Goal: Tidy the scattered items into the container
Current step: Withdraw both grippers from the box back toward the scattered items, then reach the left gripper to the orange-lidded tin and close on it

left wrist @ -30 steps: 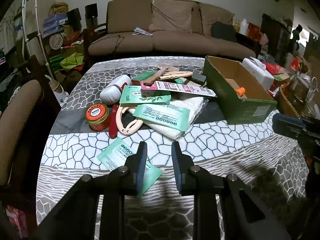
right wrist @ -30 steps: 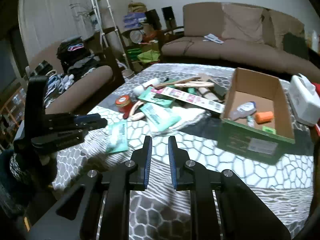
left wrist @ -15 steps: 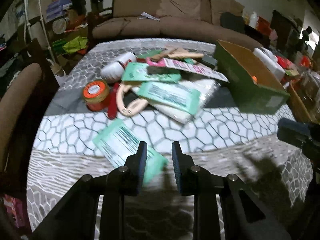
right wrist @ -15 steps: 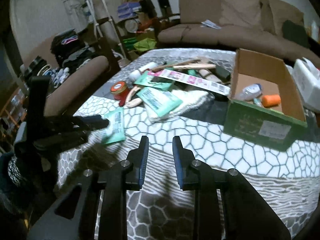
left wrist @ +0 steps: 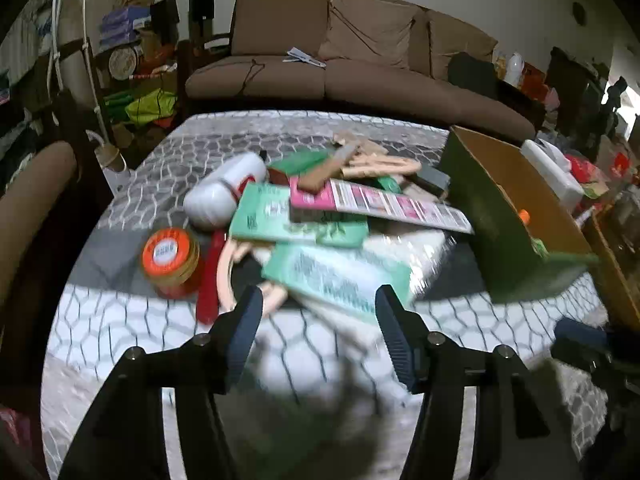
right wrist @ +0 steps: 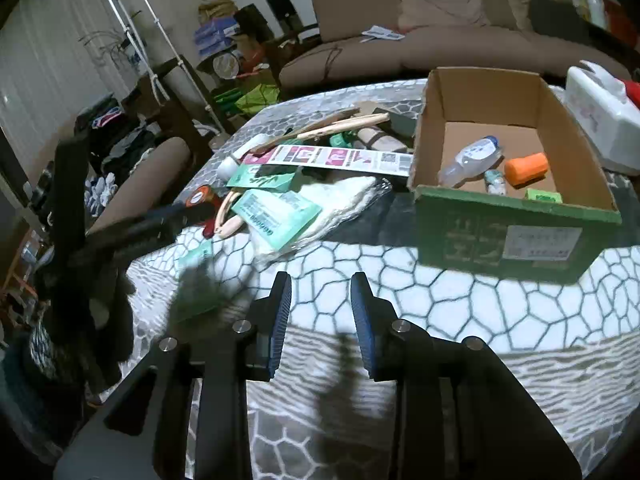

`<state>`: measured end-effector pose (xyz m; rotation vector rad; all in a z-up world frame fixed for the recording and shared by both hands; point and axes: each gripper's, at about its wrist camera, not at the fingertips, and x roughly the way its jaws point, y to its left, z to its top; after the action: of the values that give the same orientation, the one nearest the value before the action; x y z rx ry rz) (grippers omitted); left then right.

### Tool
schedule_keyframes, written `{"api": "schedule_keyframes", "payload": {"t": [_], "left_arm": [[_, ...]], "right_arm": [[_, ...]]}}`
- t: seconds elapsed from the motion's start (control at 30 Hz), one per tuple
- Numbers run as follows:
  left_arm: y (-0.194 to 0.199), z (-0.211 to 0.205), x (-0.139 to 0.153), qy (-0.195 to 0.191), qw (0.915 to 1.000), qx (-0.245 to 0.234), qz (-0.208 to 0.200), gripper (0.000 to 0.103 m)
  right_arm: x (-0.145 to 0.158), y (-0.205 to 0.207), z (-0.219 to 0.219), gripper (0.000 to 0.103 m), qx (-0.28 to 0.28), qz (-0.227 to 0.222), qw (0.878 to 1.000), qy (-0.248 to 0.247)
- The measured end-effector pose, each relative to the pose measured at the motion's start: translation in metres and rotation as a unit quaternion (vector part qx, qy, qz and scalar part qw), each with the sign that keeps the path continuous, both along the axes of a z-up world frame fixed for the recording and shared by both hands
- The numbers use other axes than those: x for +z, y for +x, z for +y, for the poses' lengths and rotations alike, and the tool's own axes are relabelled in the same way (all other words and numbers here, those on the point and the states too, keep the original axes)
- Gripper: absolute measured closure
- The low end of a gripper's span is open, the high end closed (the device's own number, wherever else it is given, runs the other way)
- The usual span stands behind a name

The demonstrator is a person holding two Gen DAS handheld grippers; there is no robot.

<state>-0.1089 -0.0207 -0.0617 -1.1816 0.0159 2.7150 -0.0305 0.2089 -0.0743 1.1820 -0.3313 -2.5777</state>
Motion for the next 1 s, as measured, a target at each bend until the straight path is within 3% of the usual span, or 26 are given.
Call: {"api": "schedule_keyframes", "payload": {"t": [0.17,0.27,0.3,0.43,0.53,0.7,0.83,1.0], "left_arm": [[-0.024,-0.019,0.005,-0.004,0.9996,0.028,0.003,0.040],[-0.036,-0.040,0.001,-0.073,0.9948,0.070,0.017,0.022],[-0.038,-0.053,-0.002,-0.084,0.9925,0.085,0.023,0.022],[-0.046,-0.100,-0.024,-0.028,0.9928,0.116,-0.016,0.022],[-0.047,-0.116,-0.043,-0.009,0.9928,0.115,-0.033,0.022],[-0.060,-0.110,-0.065,-0.020,0.9960,0.076,-0.042,0.022],[-0.072,-0.106,-0.071,-0.020,0.9962,0.074,-0.042,0.023],[-0.072,-0.111,-0.068,0.000,0.9967,0.069,-0.042,0.039]], "right_arm": [[-0.006,-0.008,0.001,0.071,0.017,0.005,1.000,0.011],[-0.008,-0.007,0.004,0.070,0.017,0.002,1.000,0.012],[-0.009,-0.007,0.006,0.070,0.017,0.002,1.000,0.013],[-0.011,-0.005,0.010,0.068,0.020,0.001,1.000,0.015],[-0.012,-0.003,0.009,0.066,0.024,0.001,1.000,0.015],[-0.019,-0.006,-0.002,0.063,0.036,-0.005,0.999,0.024],[-0.026,-0.012,-0.017,0.063,0.057,-0.019,0.998,0.023],[-0.012,-0.039,-0.031,0.061,0.071,-0.016,0.997,-0.019]]}}
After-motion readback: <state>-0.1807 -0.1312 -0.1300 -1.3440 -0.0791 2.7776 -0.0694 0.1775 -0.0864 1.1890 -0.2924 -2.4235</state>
